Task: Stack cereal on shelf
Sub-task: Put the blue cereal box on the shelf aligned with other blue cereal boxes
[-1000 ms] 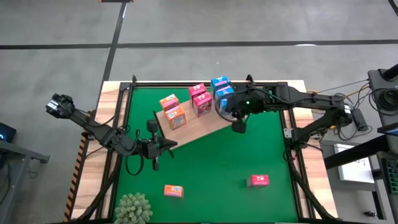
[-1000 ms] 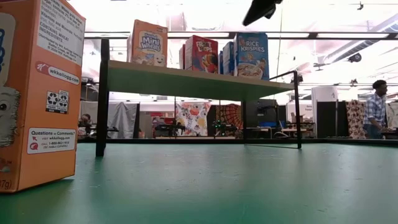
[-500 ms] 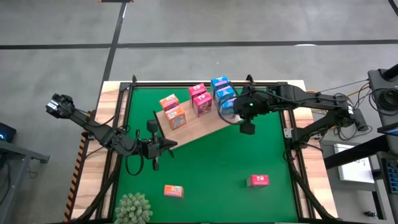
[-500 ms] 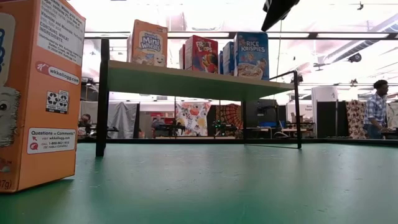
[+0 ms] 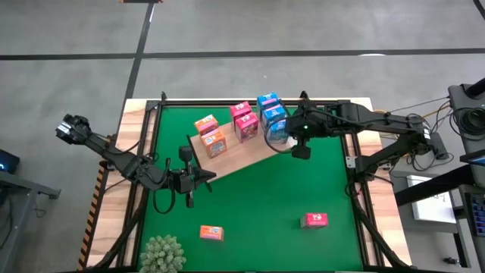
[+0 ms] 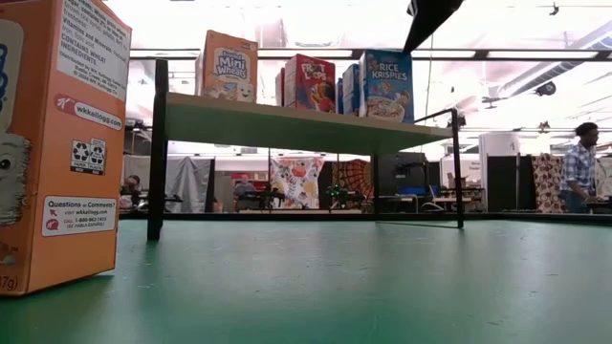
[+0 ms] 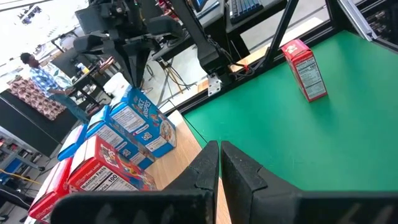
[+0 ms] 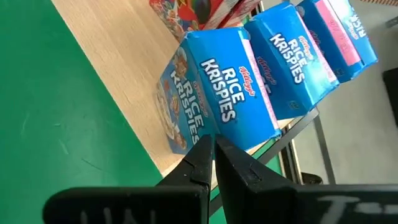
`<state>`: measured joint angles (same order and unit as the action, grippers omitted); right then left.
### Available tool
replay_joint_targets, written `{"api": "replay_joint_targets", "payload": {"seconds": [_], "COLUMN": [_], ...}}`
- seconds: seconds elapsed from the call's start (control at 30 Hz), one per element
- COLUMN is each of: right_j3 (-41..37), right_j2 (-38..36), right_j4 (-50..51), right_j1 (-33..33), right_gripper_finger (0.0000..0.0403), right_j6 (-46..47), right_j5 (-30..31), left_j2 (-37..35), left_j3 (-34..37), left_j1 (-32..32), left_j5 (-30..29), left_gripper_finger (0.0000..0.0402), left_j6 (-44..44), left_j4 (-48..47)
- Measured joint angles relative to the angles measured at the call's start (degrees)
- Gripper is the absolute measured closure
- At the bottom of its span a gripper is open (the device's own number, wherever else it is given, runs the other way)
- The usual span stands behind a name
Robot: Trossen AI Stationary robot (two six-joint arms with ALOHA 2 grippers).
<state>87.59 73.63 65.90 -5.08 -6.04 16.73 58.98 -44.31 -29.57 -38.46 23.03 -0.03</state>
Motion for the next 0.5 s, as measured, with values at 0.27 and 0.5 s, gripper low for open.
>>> {"api": "replay_joint_targets", "payload": {"seconds": [0.27, 0.5], "right_j3": [0.00, 0.00], "right_j2": [0.00, -0.05], "right_j4": [-0.14, -0.13], "right_j1": [0.04, 0.07], "right_gripper_finger": [0.0394, 0.0394], "right_j6": [-0.64, -0.62], "right_j5": [3.34, 3.37], "left_j2": [0.00, 0.00], "left_j3": [0.00, 0.00], "left_j1": [-0.02, -0.02], "left_j5": [0.00, 0.02], "left_gripper_finger": [0.0402, 0.0402], "left_j6": [0.00, 0.02], "left_j4": [0.02, 0.00]}}
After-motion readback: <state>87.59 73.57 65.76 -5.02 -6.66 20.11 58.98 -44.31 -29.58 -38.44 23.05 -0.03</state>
